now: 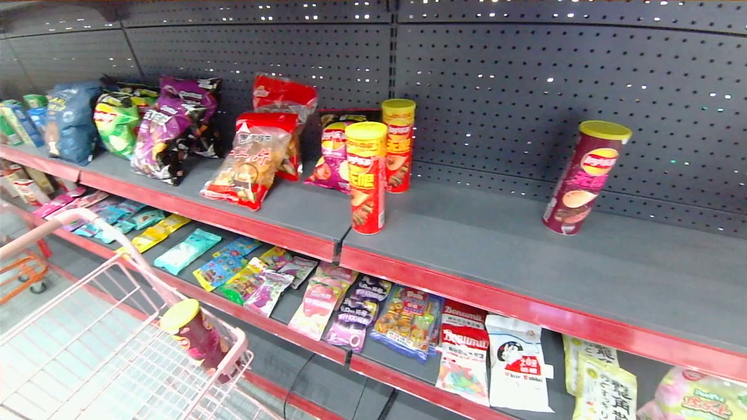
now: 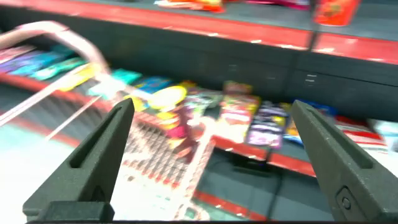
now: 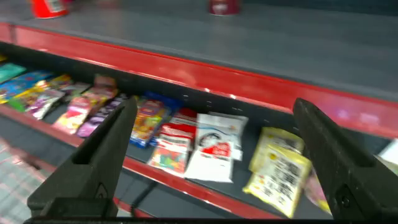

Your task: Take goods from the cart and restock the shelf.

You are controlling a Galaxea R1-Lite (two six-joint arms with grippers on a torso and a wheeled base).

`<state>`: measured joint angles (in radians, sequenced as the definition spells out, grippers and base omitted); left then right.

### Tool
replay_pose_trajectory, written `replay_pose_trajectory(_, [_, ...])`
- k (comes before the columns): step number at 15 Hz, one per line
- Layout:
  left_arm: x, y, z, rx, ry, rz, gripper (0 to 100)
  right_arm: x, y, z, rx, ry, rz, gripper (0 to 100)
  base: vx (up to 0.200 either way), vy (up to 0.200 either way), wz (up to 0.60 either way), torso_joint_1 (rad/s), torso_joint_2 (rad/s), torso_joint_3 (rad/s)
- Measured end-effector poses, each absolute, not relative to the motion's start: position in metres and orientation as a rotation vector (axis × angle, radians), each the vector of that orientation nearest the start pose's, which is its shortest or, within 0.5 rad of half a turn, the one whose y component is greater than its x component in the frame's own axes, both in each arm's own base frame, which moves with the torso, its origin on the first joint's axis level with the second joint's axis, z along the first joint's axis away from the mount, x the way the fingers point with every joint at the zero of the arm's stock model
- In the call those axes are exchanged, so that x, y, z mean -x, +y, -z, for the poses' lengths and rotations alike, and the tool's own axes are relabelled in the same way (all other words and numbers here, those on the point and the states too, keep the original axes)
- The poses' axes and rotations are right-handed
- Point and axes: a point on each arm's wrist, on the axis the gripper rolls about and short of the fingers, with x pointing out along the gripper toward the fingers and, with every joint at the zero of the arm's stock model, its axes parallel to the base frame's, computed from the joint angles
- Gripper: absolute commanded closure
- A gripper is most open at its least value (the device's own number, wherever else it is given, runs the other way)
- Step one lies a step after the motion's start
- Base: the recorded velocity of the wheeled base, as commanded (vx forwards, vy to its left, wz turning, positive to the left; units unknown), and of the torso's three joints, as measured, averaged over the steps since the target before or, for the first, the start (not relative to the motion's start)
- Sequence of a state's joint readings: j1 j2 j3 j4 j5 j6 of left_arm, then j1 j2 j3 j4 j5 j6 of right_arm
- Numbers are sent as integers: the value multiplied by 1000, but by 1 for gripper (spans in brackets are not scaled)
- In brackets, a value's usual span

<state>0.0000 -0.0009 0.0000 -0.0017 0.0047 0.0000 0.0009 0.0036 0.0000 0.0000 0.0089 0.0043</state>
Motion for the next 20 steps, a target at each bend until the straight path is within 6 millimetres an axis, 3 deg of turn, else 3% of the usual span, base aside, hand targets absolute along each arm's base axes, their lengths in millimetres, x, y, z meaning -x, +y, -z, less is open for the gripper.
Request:
replay_pose_trajectory(3, [23,0,-76,0,-2,-4,0,23,0,-76,-6,4,-10,0,0,0,600,4,1,2])
replay_pose_trajectory(9, [23,0,-76,-1,-2,-4,0,23,0,-76,-10,4,-7,0,0,0,0,-6,9,8])
replay_pose_trajectory(20, [23,0,-76,-2,-2,-3,0,23,0,-76,-29,2,5,0,0,0,0,-147,361,213])
